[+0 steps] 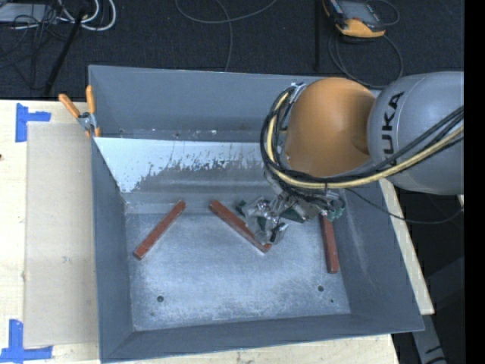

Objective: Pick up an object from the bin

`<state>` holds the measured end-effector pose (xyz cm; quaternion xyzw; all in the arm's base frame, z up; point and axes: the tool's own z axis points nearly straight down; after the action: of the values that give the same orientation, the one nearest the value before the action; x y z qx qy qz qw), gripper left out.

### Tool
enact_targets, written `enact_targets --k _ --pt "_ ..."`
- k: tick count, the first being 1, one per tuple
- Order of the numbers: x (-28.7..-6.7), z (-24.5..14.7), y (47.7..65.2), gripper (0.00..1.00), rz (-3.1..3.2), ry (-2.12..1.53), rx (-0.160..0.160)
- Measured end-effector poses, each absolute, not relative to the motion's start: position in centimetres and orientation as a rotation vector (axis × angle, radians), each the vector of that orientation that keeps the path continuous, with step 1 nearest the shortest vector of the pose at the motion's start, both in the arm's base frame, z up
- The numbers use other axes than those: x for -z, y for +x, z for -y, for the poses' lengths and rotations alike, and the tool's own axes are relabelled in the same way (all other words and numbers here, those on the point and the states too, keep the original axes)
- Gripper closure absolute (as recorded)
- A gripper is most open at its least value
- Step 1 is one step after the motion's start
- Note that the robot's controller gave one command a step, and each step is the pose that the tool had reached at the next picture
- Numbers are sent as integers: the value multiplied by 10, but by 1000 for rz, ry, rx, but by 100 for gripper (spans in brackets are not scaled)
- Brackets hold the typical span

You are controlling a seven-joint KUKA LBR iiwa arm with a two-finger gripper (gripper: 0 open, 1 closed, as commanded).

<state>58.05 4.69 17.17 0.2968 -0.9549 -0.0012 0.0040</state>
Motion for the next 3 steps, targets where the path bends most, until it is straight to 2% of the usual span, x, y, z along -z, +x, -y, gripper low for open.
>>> enact_targets --k 1,2,3 --pt "-176 -47 582 0 3000 931 2" --pt "-92 -42 618 0 3006 901 3" --pt "-70 -28 621 0 3081 622 3"
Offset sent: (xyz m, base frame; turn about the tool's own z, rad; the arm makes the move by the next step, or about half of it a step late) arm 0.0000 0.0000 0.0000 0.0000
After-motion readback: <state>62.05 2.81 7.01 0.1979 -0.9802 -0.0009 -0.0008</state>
